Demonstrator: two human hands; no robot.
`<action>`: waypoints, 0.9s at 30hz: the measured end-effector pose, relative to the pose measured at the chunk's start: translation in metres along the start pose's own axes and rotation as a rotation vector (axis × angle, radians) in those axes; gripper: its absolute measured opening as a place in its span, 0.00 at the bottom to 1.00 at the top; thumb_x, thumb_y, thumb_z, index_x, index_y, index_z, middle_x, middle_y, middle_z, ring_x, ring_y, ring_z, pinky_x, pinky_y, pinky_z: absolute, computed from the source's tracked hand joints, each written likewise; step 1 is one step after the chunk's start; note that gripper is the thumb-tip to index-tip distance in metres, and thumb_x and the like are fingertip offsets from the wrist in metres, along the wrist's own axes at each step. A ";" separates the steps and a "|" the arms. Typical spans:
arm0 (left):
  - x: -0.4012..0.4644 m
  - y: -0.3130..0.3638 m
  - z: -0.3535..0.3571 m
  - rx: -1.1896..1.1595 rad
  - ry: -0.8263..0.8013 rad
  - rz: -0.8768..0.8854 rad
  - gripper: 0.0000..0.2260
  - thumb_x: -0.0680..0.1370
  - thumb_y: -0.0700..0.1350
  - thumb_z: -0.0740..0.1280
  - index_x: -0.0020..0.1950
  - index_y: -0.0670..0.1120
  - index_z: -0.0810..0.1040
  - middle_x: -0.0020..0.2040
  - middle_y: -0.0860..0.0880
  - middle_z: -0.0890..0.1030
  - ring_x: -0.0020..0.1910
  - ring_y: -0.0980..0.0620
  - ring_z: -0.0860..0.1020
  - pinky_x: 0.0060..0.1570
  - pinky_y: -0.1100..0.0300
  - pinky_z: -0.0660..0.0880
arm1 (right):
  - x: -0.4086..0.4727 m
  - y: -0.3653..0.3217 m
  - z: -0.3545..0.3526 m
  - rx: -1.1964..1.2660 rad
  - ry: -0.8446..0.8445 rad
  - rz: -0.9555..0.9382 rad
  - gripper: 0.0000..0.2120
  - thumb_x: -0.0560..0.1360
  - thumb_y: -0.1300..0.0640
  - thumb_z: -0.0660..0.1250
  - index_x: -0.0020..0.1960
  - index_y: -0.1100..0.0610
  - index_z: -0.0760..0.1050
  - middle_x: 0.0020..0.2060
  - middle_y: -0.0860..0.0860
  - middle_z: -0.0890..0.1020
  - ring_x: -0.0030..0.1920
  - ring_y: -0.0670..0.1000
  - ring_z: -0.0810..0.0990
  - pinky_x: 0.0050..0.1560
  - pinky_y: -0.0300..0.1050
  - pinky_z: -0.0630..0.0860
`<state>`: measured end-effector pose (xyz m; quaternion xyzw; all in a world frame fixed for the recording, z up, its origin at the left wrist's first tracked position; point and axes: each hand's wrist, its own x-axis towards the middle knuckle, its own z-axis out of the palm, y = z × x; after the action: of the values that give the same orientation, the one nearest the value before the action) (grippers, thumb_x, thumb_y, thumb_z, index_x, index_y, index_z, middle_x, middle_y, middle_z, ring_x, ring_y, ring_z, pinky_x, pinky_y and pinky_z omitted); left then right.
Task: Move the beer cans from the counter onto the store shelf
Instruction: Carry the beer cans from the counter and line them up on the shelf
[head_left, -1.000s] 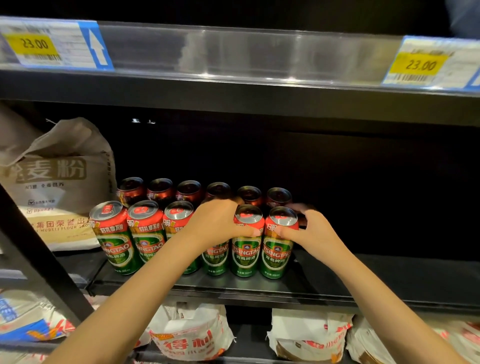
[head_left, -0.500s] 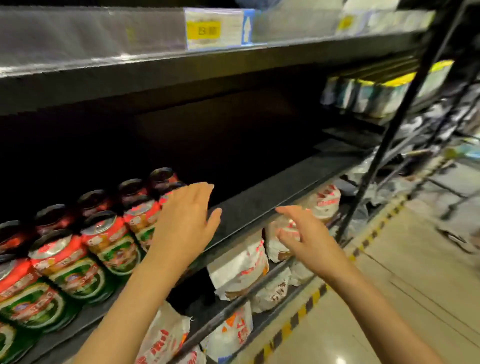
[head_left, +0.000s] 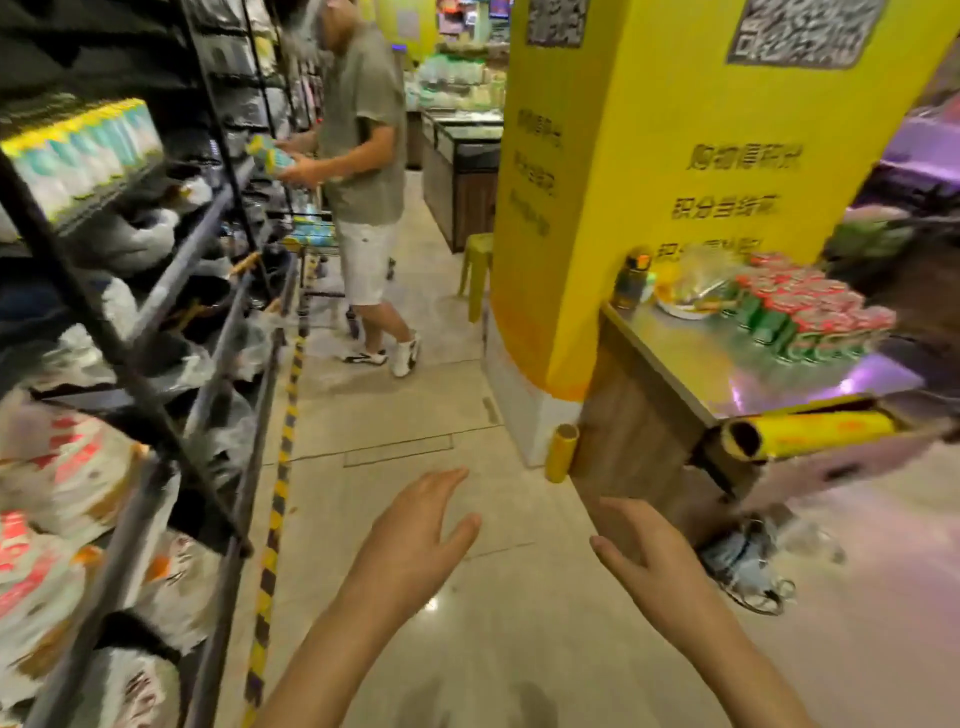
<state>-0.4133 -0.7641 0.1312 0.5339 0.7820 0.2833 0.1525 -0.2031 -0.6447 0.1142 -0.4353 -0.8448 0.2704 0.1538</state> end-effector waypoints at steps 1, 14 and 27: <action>0.013 0.022 0.022 -0.035 -0.034 0.023 0.23 0.78 0.54 0.60 0.73 0.53 0.62 0.71 0.56 0.67 0.69 0.58 0.65 0.68 0.61 0.63 | -0.006 0.029 -0.018 0.020 0.015 0.078 0.19 0.76 0.47 0.62 0.66 0.48 0.68 0.61 0.42 0.72 0.59 0.44 0.72 0.58 0.40 0.70; 0.154 0.170 0.200 -0.291 -0.226 -0.135 0.16 0.76 0.47 0.66 0.64 0.52 0.73 0.59 0.53 0.78 0.58 0.56 0.75 0.59 0.60 0.71 | 0.028 0.266 -0.153 0.322 0.210 0.429 0.12 0.75 0.56 0.66 0.59 0.51 0.75 0.53 0.45 0.80 0.56 0.45 0.77 0.52 0.39 0.69; 0.418 0.260 0.309 -0.353 -0.281 -0.072 0.14 0.76 0.45 0.67 0.62 0.49 0.74 0.54 0.53 0.78 0.55 0.54 0.76 0.57 0.58 0.72 | 0.221 0.407 -0.251 0.360 0.259 0.441 0.18 0.76 0.54 0.65 0.65 0.51 0.70 0.58 0.47 0.77 0.60 0.46 0.74 0.54 0.38 0.68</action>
<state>-0.2119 -0.2225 0.0703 0.5048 0.7099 0.3329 0.3611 0.0592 -0.1895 0.0814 -0.6045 -0.6420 0.3847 0.2726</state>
